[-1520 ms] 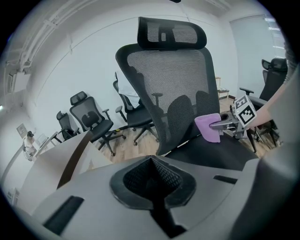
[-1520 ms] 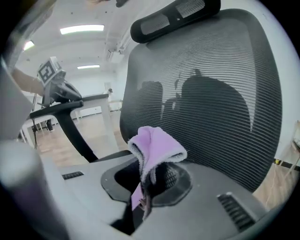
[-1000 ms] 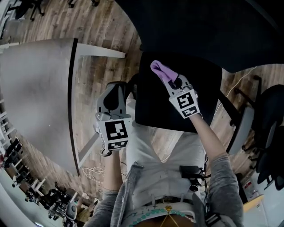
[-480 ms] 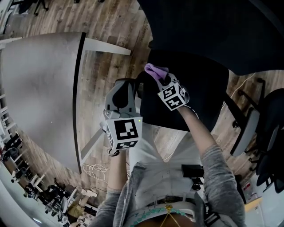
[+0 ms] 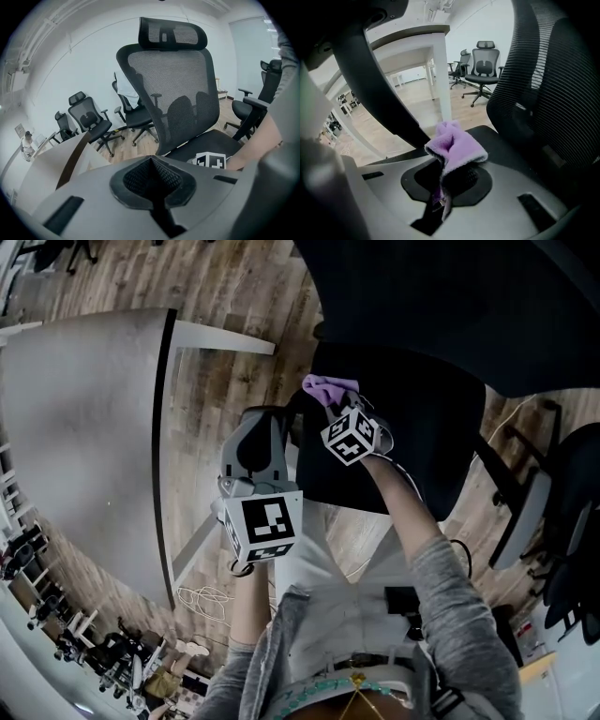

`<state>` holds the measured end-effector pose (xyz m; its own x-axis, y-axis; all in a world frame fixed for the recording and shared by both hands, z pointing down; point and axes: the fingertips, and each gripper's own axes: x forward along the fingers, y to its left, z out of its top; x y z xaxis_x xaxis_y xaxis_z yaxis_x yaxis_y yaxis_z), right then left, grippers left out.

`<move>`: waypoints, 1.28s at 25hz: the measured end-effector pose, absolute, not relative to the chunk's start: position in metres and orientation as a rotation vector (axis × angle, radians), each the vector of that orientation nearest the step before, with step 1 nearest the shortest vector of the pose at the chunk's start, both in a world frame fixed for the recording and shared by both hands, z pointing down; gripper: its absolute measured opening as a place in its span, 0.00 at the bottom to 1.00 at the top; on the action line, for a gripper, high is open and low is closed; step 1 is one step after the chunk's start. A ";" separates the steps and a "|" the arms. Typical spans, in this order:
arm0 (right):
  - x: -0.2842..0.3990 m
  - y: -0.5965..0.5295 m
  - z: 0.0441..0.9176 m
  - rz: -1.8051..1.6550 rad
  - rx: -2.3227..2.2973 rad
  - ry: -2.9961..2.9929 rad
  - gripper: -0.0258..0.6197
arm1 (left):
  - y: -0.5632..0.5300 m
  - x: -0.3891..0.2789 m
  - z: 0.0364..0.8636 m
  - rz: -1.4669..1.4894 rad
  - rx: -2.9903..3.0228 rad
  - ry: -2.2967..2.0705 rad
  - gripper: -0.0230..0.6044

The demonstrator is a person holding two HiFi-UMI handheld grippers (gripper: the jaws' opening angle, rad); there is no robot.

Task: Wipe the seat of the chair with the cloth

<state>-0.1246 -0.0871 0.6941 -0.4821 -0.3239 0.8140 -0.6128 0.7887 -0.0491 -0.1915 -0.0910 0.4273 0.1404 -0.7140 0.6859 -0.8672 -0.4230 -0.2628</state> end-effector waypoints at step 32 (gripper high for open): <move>-0.079 -0.082 0.703 0.270 0.584 -2.013 0.11 | -0.092 -0.192 0.420 1.185 2.222 -1.579 0.04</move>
